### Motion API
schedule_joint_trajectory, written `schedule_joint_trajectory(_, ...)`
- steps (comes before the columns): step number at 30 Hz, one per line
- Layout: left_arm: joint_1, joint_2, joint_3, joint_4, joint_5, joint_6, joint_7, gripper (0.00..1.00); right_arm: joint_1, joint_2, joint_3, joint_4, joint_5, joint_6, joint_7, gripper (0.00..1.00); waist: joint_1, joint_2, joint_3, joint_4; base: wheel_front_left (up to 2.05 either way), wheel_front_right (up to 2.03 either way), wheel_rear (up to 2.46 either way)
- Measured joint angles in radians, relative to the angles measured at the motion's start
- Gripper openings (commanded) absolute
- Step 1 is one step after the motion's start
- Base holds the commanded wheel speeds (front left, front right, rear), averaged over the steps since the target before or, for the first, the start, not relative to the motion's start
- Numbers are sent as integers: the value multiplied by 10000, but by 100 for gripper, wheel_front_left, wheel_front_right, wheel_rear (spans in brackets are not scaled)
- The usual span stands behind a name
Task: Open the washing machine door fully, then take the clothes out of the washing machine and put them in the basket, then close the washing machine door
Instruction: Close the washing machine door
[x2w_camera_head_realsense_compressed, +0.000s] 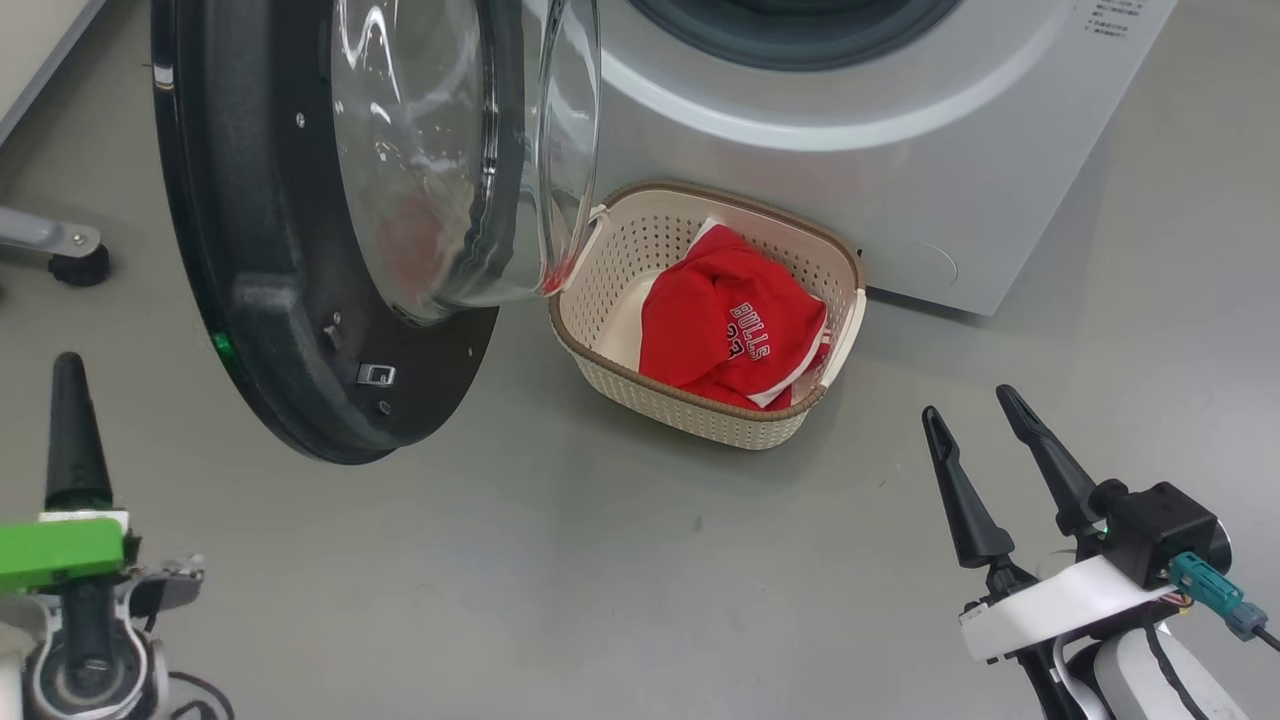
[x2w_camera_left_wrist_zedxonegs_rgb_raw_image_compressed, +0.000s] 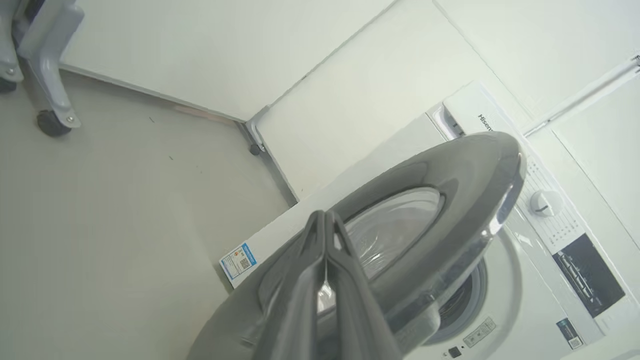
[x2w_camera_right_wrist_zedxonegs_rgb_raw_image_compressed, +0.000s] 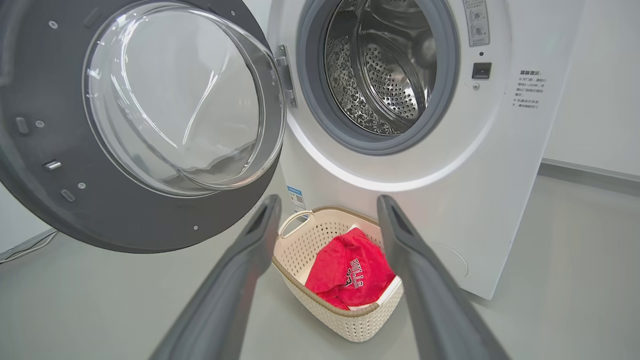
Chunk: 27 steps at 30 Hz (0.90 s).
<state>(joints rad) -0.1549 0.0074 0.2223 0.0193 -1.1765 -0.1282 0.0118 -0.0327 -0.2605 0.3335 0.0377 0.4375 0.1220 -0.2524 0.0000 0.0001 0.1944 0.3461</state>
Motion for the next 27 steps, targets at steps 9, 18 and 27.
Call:
schedule_joint_trajectory(9,-1347,165,1852,382,-3620,1588,1889,0,-8,-48,-98,-13,2,0,0,100,0,0,135,-127,0,0,0)
schedule_joint_trajectory(18,-1386,456,1705,704,-4748,2650,3643,0,-10,-75,-127,-13,2,0,0,100,0,0,179,-162,0,0,0)
schedule_joint_trajectory(27,-1364,531,1417,1172,-5465,2648,4834,0,-32,-96,-130,-13,4,0,0,100,0,0,132,-177,0,0,0)
